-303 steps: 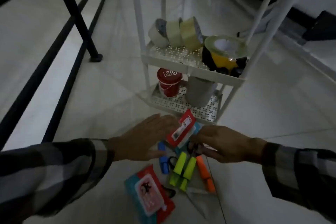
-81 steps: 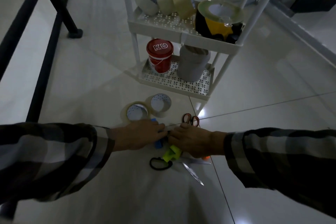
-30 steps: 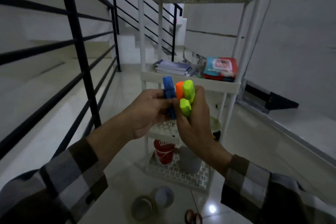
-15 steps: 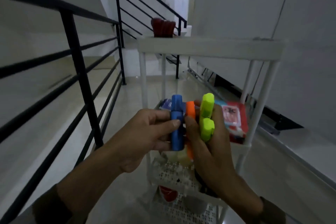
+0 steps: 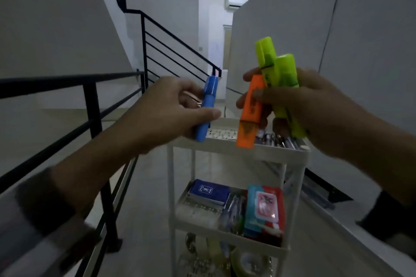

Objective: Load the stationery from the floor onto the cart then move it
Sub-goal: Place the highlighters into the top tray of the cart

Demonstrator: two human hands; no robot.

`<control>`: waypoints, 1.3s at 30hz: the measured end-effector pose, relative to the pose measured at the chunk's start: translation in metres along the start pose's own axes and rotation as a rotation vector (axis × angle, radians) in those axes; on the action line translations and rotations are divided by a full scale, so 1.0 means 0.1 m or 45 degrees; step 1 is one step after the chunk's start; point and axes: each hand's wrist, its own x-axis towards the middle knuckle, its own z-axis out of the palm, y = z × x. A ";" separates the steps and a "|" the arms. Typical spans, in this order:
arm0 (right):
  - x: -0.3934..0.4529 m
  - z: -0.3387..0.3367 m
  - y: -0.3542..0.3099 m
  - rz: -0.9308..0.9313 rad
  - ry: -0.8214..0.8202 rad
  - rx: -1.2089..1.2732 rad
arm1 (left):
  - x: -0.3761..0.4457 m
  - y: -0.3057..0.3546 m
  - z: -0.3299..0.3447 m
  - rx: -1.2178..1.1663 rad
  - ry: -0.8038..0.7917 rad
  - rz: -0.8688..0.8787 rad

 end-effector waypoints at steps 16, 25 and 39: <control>1.81 -0.15 1.20 0.724 -0.315 -0.161 | 1.53 -0.58 0.74 1.447 -0.297 0.238; 1.82 -0.17 1.18 0.585 -0.242 -0.243 | 1.42 -0.67 0.79 1.436 -0.433 0.215; 1.75 -0.38 1.08 0.456 -0.031 -0.396 | 1.60 -0.67 0.81 1.210 -0.451 -0.003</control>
